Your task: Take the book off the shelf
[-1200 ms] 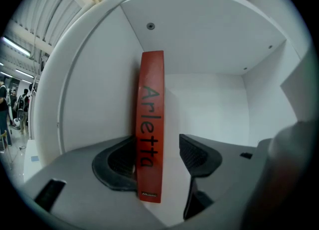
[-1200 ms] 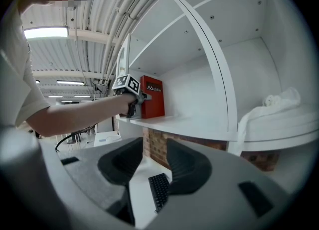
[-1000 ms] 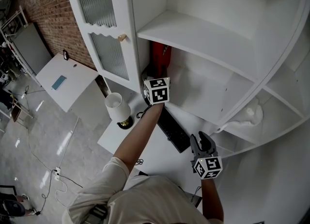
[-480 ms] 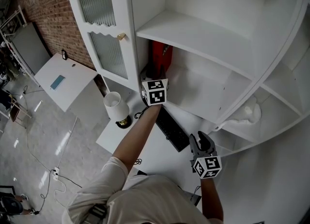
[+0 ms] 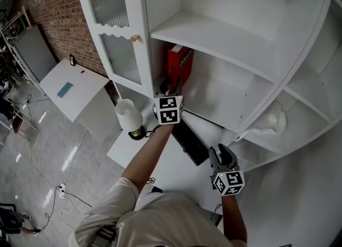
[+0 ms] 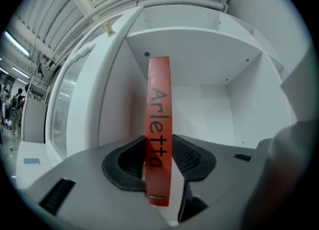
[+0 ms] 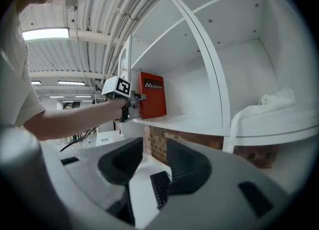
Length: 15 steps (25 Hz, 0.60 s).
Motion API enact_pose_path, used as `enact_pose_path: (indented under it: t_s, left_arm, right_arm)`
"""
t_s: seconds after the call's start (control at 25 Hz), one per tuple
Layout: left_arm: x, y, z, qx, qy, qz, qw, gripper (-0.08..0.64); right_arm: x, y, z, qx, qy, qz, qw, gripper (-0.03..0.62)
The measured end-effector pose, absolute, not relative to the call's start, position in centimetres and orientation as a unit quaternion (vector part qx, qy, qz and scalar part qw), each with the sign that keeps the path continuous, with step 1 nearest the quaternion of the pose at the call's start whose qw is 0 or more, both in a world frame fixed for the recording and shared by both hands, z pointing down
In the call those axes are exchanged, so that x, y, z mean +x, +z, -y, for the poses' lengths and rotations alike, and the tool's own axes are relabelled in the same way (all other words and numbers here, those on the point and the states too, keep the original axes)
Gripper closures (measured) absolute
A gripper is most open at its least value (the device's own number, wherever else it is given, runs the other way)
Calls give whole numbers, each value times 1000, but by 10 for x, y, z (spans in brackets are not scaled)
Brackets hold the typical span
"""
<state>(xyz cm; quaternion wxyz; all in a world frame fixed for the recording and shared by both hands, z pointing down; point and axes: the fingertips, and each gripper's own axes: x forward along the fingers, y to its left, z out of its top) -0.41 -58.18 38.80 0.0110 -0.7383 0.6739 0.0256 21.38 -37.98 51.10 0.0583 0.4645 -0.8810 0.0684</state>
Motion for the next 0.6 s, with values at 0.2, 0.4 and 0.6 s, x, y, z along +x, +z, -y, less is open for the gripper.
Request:
enact_pose_path:
  t_s: [0.2,0.4,0.6]
  left_arm:
    - [-6,385,558,-738,40,-674,15,411]
    - [-7,382,534,-739,48,-672,10,411]
    - [-9,381,504,-737,57,-674,10,411]
  right_arm:
    - [216,511,373,459,68,884,57,443]
    - [220,510,365,450,64,889,57,443]
    - [224,513,357,437,62,895,62,443]
